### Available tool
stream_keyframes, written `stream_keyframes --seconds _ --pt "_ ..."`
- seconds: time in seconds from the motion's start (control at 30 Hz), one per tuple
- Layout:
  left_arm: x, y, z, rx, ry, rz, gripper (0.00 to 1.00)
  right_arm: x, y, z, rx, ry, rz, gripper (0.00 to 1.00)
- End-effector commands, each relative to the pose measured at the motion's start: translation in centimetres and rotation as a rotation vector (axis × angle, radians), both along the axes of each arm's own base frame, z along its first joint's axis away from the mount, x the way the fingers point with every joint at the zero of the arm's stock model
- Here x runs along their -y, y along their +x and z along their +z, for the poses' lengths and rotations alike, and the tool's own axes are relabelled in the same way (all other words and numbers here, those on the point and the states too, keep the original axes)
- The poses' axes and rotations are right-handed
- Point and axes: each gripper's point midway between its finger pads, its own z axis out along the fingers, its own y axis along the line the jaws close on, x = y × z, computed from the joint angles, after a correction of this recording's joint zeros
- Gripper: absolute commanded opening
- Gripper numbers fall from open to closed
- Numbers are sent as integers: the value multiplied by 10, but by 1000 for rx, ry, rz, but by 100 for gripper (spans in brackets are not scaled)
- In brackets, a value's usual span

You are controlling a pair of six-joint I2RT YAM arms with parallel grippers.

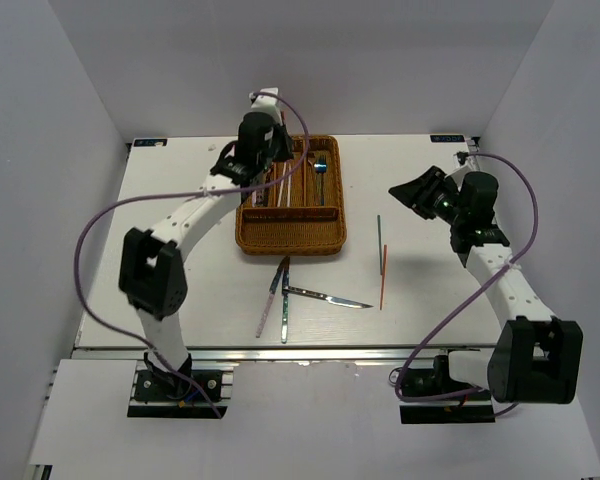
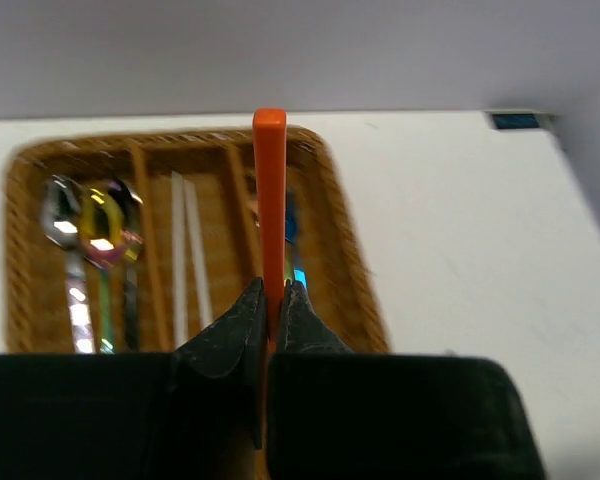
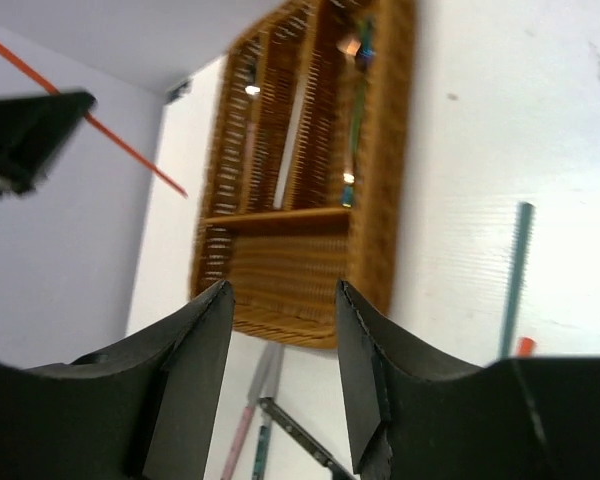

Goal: Sort the eating utensils into containers

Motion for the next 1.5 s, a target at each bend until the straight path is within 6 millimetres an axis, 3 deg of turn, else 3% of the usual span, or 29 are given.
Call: stream_keyframes --seconds 0.0,0.03,0.07,0.1,0.13,0.17,0.2,0.23,0.33,0.67,0.73,0.87,0.9,0.97,1.0,1.07,1.13,1.2,1.23,1.27,1.3,1.33,1.37,1.43,1.47 --pt "-28 49 -55 -52 236 83 0 9 10 -26 -68 -66 -38 51" --pt "-25 69 -31 2 224 97 0 7 6 -37 -83 -58 -28 51" --pt "-30 81 -38 -12 251 108 0 6 5 -41 -88 -53 -28 51" --pt "-28 96 -66 -41 288 105 0 7 5 -44 -91 -55 -31 51" --pt "-27 109 -47 5 269 116 0 7 3 -48 -102 -63 -33 51" --pt "-28 118 -48 17 267 114 0 7 3 -52 -113 -79 -38 51" --pt "-27 126 -65 8 289 109 0 6 2 -56 -115 -103 -36 52" --pt "-27 132 -59 27 286 119 0 4 0 -60 -129 -116 -28 51" --pt "-22 140 -76 15 269 80 0 1 1 -68 -145 -134 -29 52" --pt "-6 135 -120 -44 234 4 0 8 9 -86 -180 -197 -59 52" --pt "-4 134 -125 -56 222 -6 10 6 11 -85 -176 -211 -55 52" --pt "-3 131 -129 -71 223 -19 20 8 20 -92 -194 -280 -63 52" --pt "-3 129 -129 -73 225 -19 32 9 19 -97 -222 -291 -62 52" --pt "-5 126 -133 -81 235 -22 41 10 25 -98 -231 -306 -69 52" --pt "-7 122 -133 -89 241 -24 51 11 30 -94 -224 -321 -80 52" --pt "-8 119 -130 -91 244 -30 59 10 37 -100 -258 -353 -73 52" --pt "-10 113 -114 -82 232 -26 68 8 38 -107 -300 -416 -56 52" --pt "-15 107 -105 -99 225 -1 74 11 57 -107 -326 -497 -95 52" --pt "-19 104 -86 -80 214 13 77 14 55 -112 -367 -561 -104 52" --pt "-24 102 -77 -81 204 43 78 10 71 -107 -359 -579 -104 52" --pt "-28 97 -72 -96 206 57 79 6 73 -108 -372 -600 -98 53" --pt "-30 93 -54 -79 195 68 81 9 72 -120 -428 -641 -102 52" --pt "-37 91 -44 -74 189 113 83 5 83 -109 -400 -646 -110 52" --pt "-47 85 -26 -76 170 163 85 5 88 -115 -426 -703 -118 51" --pt "-51 80 -5 -59 135 192 87 5 90 -121 -472 -730 -107 51"
